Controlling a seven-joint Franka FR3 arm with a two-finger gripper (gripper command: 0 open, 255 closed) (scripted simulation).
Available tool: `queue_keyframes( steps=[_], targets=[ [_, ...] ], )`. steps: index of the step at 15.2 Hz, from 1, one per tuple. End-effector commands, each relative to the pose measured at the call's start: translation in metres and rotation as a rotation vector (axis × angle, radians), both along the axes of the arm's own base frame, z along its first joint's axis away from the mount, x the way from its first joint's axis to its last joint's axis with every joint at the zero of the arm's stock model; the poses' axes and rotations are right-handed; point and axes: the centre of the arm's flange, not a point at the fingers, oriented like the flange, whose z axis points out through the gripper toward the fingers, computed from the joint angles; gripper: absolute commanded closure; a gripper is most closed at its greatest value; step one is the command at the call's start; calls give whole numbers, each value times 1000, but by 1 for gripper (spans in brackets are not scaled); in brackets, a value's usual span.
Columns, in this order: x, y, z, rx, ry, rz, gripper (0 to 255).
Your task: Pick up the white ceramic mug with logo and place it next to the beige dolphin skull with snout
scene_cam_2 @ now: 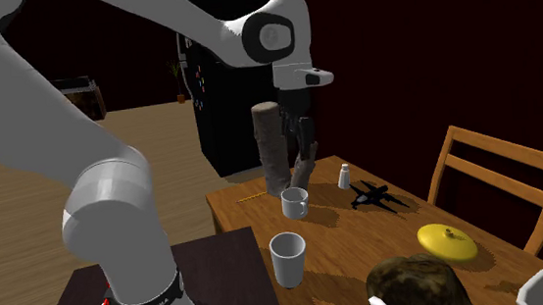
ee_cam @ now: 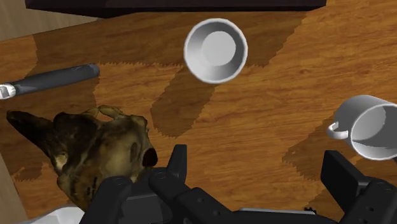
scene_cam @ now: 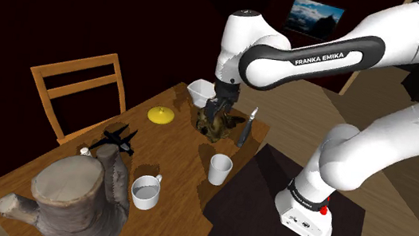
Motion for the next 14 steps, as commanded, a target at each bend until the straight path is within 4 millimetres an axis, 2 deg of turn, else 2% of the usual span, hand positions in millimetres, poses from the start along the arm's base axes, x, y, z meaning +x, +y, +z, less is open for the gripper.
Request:
queue_keyframes(
  steps=[1,14],
  targets=[
    [5,18,-19,2,-4,9,0],
    [37,141,-132,9,-16,68,0]
  ],
)
